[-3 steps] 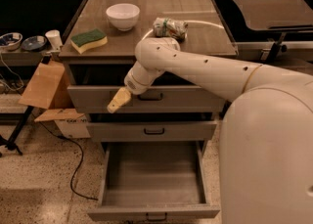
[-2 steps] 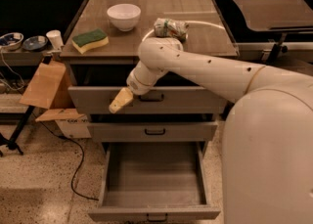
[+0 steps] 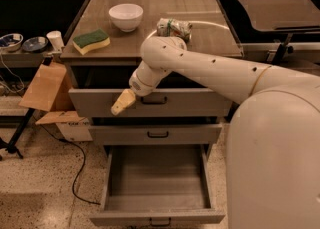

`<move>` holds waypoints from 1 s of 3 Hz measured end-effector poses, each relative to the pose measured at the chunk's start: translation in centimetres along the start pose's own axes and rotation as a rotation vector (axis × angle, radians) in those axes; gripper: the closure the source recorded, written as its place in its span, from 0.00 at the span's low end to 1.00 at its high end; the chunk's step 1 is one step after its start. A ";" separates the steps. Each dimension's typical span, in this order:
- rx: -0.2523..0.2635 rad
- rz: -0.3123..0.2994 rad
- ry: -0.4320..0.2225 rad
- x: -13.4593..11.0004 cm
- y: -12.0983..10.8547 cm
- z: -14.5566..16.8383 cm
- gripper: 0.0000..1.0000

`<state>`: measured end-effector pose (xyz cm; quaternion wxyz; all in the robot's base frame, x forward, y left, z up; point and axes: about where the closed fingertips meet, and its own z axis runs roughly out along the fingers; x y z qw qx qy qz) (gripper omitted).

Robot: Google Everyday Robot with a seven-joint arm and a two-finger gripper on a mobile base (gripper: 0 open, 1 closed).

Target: Open top drawer

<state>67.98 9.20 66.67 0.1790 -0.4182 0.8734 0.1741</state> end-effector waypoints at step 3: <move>-0.019 0.051 0.034 1.1 0.2 -0.4 0.00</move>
Offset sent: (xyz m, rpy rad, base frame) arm -0.0847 -0.1404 -0.1249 -0.0939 0.6084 -0.3032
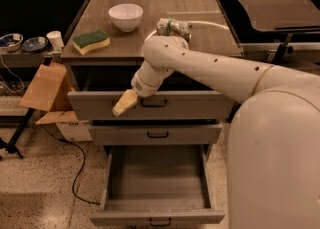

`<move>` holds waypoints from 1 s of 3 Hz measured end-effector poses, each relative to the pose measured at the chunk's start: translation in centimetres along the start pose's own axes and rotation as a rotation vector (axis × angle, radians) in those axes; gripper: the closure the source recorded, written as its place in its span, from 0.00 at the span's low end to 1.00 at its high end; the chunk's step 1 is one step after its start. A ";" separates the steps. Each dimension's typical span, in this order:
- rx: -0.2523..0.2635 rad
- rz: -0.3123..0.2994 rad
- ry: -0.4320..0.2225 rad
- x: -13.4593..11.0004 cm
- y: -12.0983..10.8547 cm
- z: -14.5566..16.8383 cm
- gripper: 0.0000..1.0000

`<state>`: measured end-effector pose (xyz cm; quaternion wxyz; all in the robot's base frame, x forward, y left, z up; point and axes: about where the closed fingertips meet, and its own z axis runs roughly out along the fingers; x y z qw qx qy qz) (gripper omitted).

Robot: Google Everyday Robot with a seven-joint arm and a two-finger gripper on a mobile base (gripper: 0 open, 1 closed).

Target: Open top drawer

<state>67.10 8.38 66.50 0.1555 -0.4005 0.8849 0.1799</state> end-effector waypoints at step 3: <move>-0.010 0.038 -0.002 0.5 -0.5 -0.4 0.00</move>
Offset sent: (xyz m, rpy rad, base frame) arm 0.0020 -0.0851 -0.0404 0.0564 0.0803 -0.2275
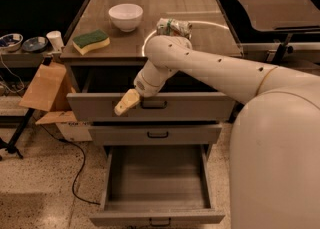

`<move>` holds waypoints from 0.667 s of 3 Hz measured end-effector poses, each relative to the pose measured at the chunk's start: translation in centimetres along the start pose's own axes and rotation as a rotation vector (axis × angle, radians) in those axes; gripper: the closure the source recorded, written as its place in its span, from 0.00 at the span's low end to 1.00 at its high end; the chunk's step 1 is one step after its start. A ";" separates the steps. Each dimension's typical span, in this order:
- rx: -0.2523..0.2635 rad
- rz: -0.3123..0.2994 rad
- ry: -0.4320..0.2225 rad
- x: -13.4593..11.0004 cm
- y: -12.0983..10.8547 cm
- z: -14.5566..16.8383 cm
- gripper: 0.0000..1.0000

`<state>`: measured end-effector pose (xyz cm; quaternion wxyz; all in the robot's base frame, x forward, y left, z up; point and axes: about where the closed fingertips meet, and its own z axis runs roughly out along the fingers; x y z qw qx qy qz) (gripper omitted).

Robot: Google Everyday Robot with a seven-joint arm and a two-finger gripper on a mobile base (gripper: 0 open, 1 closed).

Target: Open top drawer

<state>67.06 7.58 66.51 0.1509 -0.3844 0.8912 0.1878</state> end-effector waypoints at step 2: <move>0.007 0.028 -0.001 0.7 -0.3 -0.4 0.00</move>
Offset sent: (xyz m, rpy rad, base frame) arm -0.0683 -0.2058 -0.0752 -0.0232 0.1621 -0.5389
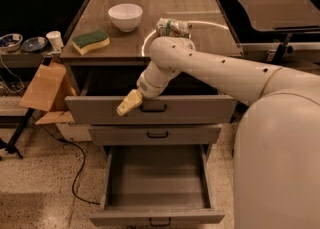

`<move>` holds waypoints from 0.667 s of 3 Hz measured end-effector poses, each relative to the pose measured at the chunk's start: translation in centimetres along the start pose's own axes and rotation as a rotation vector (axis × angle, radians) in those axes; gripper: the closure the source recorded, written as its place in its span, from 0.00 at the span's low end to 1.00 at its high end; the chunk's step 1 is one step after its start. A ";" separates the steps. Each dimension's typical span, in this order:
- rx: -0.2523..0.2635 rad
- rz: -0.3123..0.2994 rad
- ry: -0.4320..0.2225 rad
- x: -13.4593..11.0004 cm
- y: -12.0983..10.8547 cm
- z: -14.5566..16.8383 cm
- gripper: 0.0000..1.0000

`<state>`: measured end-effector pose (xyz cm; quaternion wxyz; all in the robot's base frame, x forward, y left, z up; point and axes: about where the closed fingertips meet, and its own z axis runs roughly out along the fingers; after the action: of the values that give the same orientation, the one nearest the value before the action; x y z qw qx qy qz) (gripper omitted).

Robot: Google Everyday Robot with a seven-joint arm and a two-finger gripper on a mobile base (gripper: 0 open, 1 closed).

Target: Open top drawer

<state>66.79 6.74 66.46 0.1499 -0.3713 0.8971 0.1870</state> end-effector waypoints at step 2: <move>0.071 0.215 -0.041 6.1 -3.8 -3.2 0.00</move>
Offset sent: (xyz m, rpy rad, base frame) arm -0.1066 -0.2545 -0.0911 -0.0440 0.2174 -0.6701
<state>64.97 -0.93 65.93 0.1604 -0.2634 0.9345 0.1777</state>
